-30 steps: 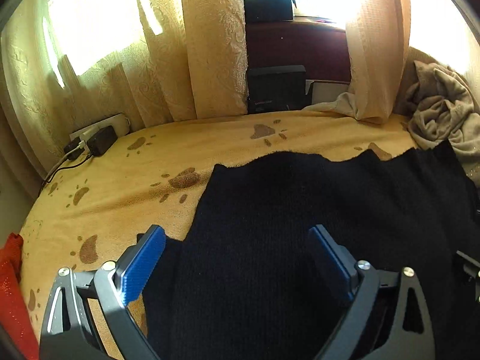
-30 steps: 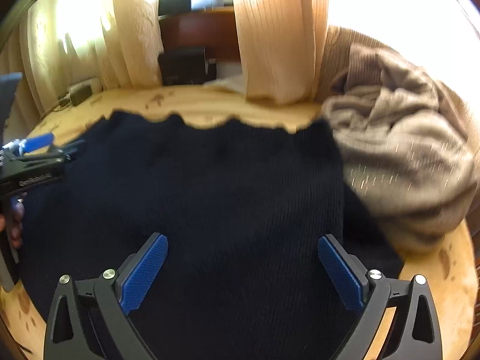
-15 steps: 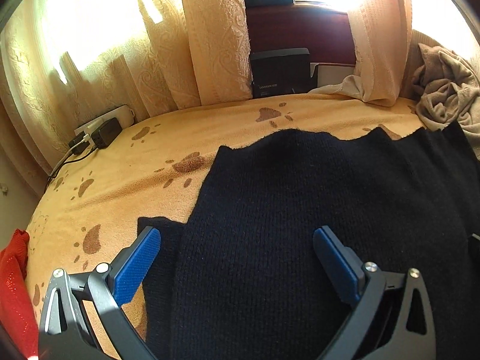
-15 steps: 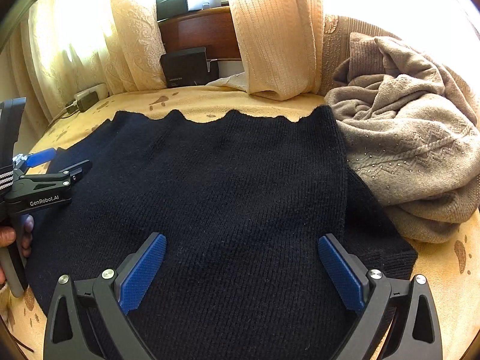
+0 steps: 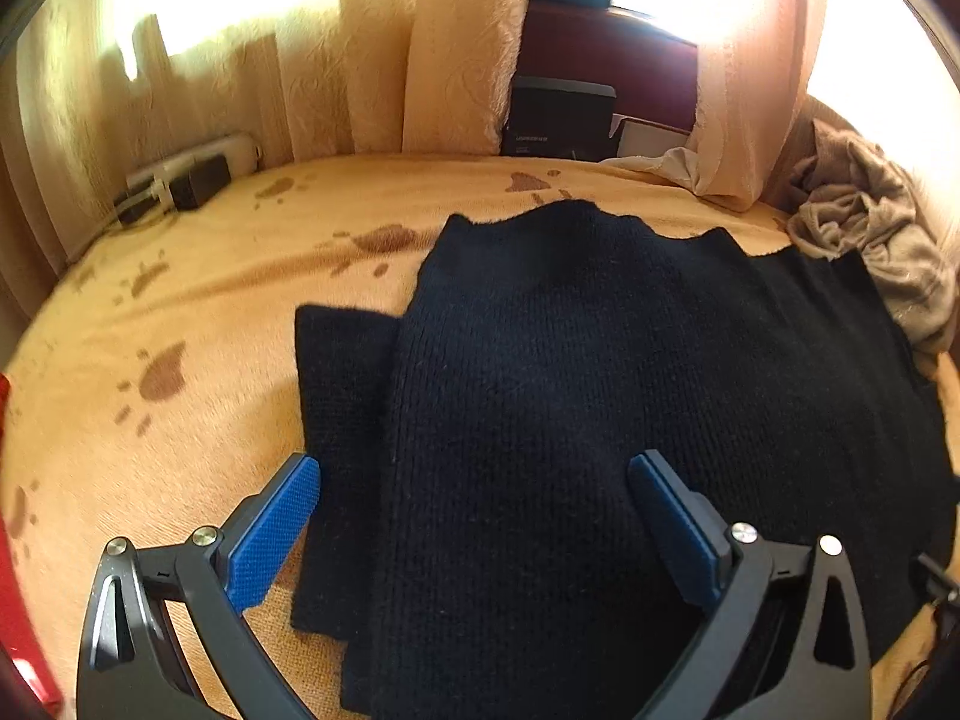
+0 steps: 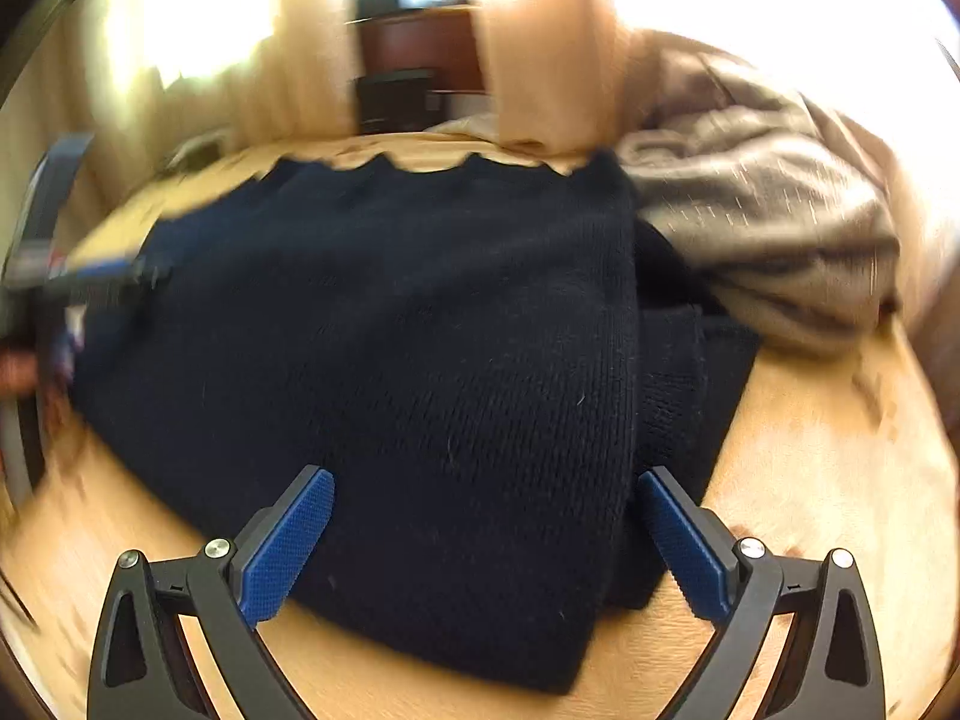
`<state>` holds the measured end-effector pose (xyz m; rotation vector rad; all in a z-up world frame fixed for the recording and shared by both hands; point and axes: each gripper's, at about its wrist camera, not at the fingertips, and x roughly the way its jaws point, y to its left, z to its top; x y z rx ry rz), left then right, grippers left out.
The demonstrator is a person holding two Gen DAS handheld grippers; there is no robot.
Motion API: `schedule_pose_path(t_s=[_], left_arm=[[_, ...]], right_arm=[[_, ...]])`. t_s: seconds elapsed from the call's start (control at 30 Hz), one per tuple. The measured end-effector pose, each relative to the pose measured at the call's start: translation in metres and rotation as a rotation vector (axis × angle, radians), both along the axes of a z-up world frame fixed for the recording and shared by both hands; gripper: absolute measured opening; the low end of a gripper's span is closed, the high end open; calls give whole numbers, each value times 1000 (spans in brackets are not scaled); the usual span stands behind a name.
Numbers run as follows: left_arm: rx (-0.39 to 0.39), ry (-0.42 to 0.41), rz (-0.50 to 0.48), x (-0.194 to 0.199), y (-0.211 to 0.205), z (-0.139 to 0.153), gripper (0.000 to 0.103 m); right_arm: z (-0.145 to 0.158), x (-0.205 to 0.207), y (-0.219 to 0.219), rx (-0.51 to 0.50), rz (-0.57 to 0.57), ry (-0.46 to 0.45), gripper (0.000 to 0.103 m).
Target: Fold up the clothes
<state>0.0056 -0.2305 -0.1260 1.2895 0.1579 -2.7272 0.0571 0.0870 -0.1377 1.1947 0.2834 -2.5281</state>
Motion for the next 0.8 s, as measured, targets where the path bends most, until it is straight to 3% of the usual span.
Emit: schedule_pose_path(t_s=[0.23, 0.33, 0.43, 0.63, 0.8], left_arm=[[46, -18, -8, 14, -6, 13, 103], [39, -14, -25, 22, -1, 17, 103], [54, -26, -58, 23, 6, 17, 103], [61, -21, -115, 21, 27, 22, 103], [77, -16, -128, 18, 34, 24, 103]], right_arm=[[11, 1, 33, -149, -41, -48, 102], [18, 2, 81, -363, -202, -64, 102], [11, 0, 121, -495, -353, -90, 102], [9, -24, 130, -562, -360, -117, 102], [8, -55, 120, -547, -379, -112, 102]])
